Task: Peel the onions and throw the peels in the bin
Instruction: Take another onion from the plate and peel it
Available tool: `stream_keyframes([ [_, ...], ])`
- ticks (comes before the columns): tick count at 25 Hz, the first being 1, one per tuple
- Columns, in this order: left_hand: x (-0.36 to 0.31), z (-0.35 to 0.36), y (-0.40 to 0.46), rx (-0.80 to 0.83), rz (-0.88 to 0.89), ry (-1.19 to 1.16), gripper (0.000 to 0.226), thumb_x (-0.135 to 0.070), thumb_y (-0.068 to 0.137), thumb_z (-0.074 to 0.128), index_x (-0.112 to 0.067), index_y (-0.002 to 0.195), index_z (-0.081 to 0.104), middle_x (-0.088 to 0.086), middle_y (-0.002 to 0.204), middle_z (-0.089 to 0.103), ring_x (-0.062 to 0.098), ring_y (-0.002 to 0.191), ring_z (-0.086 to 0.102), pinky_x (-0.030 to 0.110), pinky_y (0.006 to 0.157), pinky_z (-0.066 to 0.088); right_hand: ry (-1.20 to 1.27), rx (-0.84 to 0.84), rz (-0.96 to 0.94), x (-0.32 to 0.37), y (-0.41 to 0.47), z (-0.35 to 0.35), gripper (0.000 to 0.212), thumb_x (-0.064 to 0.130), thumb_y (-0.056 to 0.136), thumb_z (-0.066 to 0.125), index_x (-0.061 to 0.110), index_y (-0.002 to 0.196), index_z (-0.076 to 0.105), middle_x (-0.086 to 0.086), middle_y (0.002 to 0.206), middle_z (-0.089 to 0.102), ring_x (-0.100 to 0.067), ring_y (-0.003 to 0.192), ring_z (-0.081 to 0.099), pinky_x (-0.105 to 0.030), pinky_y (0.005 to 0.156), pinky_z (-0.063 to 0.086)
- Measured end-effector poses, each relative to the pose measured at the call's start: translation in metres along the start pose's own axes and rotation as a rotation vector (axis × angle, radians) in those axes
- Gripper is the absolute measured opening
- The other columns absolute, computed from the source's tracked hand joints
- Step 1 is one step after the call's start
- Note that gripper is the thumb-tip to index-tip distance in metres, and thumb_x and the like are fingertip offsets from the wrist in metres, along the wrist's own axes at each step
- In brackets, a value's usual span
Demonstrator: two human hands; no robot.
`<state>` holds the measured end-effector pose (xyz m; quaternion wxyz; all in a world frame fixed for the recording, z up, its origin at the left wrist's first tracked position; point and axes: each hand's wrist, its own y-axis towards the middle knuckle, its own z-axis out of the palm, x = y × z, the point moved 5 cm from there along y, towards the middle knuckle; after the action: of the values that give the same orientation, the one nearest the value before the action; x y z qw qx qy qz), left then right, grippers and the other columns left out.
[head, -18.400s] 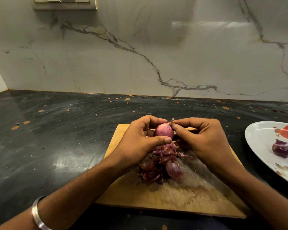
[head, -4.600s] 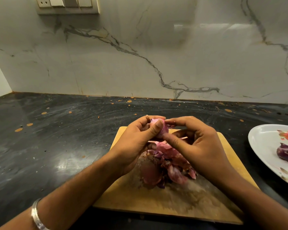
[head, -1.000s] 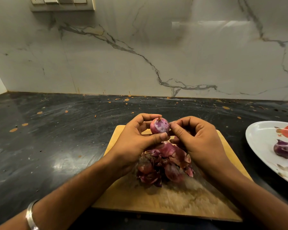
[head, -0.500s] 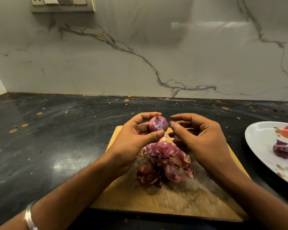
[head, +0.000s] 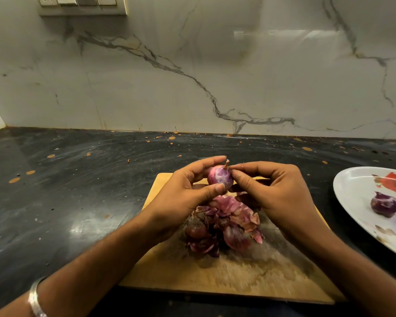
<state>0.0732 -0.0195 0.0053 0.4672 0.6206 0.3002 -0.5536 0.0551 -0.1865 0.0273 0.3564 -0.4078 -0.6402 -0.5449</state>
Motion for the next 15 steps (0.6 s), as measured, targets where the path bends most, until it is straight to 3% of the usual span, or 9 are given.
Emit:
stream_keyframes([
  [3, -0.001, -0.001, -0.001, -0.026, 0.010, 0.030, 0.042, -0.005, 0.085, 0.068, -0.015, 0.126, 0.060, 0.005, 0.116, 0.072, 0.018, 0.097, 0.072, 0.022, 0.075, 0.055, -0.106, -0.017, -0.065, 0.002, 0.001, -0.002, 0.009, 0.016, 0.087, 0.074, 0.015, 0.094, 0.080, 0.000, 0.076, 0.077, -0.014, 0.067, 0.075, -0.023, 0.057, 0.056],
  [6, -0.001, -0.001, -0.002, -0.027, 0.020, 0.051, 0.043, -0.008, 0.082, 0.070, -0.010, 0.124, 0.061, 0.006, 0.113, 0.073, 0.019, 0.100, 0.072, 0.024, 0.080, 0.056, -0.192, -0.066, -0.129, 0.004, -0.001, -0.001, 0.006, 0.015, 0.086, 0.076, 0.016, 0.090, 0.081, 0.005, 0.073, 0.077, -0.011, 0.067, 0.074, -0.030, 0.060, 0.059],
  [11, 0.001, 0.003, -0.003, -0.025, 0.016, 0.069, 0.038, 0.000, 0.085, 0.067, -0.009, 0.122, 0.061, 0.004, 0.108, 0.075, 0.017, 0.098, 0.072, 0.022, 0.078, 0.056, -0.483, -0.173, -0.341, 0.014, -0.007, 0.002, 0.009, 0.009, 0.082, 0.078, 0.018, 0.082, 0.080, 0.012, 0.069, 0.073, -0.005, 0.063, 0.068, -0.030, 0.056, 0.056],
  [13, 0.000, 0.003, -0.002, -0.014, 0.004, 0.055, 0.038, -0.002, 0.086, 0.066, -0.011, 0.122, 0.061, 0.004, 0.109, 0.075, 0.016, 0.099, 0.072, 0.020, 0.078, 0.056, -0.475, -0.205, -0.322, 0.012, -0.006, 0.003, 0.011, 0.007, 0.082, 0.076, 0.018, 0.081, 0.079, 0.011, 0.067, 0.072, -0.007, 0.061, 0.068, -0.029, 0.055, 0.056],
  [15, -0.002, 0.004, -0.002, 0.000, -0.014, -0.005, 0.039, -0.008, 0.086, 0.065, -0.013, 0.125, 0.060, 0.006, 0.113, 0.074, 0.017, 0.101, 0.071, 0.020, 0.078, 0.055, -0.292, -0.214, -0.177, 0.004, -0.002, -0.001, 0.011, 0.007, 0.084, 0.074, 0.017, 0.081, 0.078, 0.005, 0.066, 0.073, -0.011, 0.060, 0.071, -0.030, 0.054, 0.057],
])
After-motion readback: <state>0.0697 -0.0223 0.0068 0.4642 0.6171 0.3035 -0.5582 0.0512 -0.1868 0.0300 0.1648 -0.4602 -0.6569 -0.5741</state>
